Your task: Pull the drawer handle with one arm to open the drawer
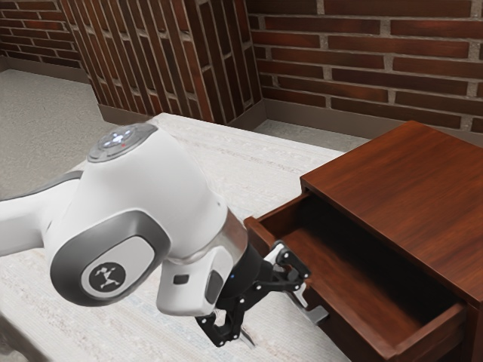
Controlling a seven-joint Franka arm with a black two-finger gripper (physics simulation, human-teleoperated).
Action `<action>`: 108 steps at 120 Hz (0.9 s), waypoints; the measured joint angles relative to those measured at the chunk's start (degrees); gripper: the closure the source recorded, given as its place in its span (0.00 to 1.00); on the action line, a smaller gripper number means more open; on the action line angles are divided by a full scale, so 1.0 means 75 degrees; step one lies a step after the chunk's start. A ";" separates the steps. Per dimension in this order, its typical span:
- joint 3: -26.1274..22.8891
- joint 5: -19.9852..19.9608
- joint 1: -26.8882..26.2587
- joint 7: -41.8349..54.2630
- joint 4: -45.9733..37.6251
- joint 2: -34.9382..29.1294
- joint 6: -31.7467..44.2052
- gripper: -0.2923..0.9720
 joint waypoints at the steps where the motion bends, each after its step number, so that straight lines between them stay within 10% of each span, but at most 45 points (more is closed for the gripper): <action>1: 0.0000 0.0002 -0.0005 0.0000 -0.0034 -0.0029 0.0001 0.27; 84: 0.0020 0.0258 -0.0027 -0.0067 -0.1534 -0.2429 -0.0016 0.24; 96: 0.0018 0.0376 0.0007 -0.0153 -0.0913 -0.2618 -0.0147 0.24; 108: -0.0015 0.0420 0.0167 -0.0475 0.1705 -0.0619 -0.0643 0.23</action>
